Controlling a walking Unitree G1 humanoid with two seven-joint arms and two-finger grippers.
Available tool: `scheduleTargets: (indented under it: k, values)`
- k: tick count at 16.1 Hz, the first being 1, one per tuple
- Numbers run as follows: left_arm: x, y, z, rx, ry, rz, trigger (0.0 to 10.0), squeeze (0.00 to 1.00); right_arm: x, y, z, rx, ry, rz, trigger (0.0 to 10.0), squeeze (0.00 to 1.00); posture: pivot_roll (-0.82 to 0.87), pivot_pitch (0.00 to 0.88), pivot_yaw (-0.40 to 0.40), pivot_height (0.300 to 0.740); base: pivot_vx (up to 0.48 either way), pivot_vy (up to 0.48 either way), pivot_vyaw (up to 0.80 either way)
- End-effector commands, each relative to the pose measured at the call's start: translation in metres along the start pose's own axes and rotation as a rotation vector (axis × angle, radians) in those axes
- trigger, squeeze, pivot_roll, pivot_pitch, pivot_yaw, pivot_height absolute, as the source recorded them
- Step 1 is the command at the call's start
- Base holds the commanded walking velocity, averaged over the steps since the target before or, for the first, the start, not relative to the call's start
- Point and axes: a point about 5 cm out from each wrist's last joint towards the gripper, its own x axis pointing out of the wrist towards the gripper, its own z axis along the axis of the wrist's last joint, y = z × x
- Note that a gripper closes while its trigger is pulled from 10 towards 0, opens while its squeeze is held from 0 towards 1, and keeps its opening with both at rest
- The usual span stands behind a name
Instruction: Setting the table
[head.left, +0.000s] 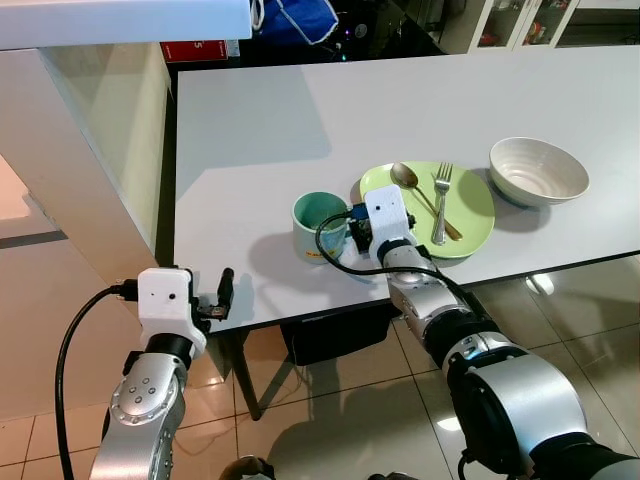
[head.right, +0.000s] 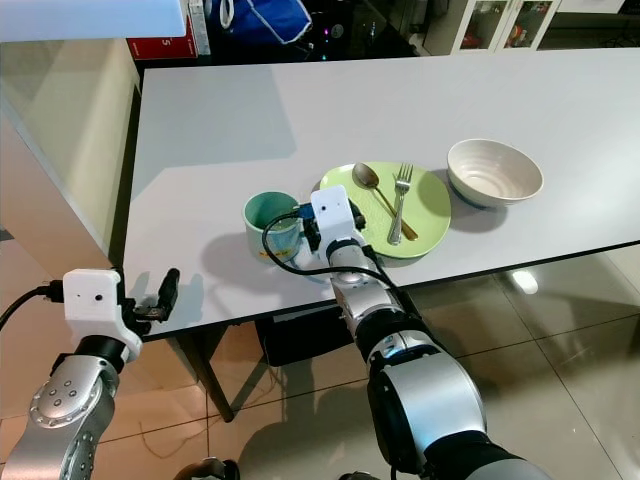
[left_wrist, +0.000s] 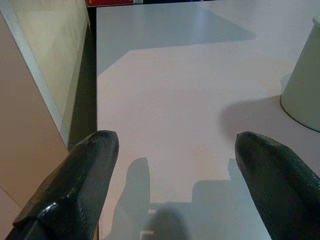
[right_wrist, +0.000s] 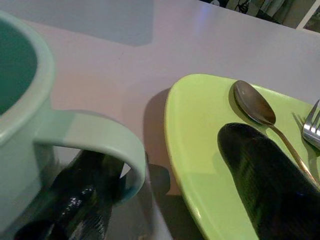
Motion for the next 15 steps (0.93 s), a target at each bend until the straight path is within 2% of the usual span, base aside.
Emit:
scheduleTargets:
  k: [1,9,11,12,14,15]
  values:
    - [0.001,-0.002,0.001,0.007,-0.001,-0.003,10.0,0.0,0.004,-0.001,0.009,-0.016,-0.008,-0.002,10.0,0.0,0.14,0.085,-0.034,0.74,0.0,0.0,0.0]
    - [0.001,-0.004,0.0,0.002,-0.001,-0.008,10.0,0.0,0.004,0.007,0.016,-0.002,-0.042,0.021,10.0,0.0,0.13,0.088,-0.034,0.74,0.0,0.0,0.0]
    - [0.001,-0.004,0.001,0.002,-0.001,-0.009,10.0,0.0,0.004,0.01,0.014,0.063,-0.021,0.032,10.0,0.0,0.13,0.09,-0.034,0.74,0.0,0.0,0.0]
    - [0.001,-0.005,0.001,0.002,-0.002,-0.01,10.0,0.0,0.003,0.009,0.009,0.139,0.013,0.027,10.0,0.0,0.13,0.091,-0.034,0.74,0.0,0.0,0.0]
    - [0.001,-0.005,0.001,0.002,-0.002,-0.011,10.0,0.0,0.003,0.009,0.005,0.201,0.041,0.025,10.0,0.0,0.13,0.091,-0.032,0.74,0.0,0.0,0.0]
    - [0.001,-0.005,0.001,0.002,-0.002,-0.011,10.0,0.0,0.002,0.007,0.002,0.201,0.051,0.016,10.0,0.0,0.12,0.091,-0.031,0.74,0.0,0.0,0.0]
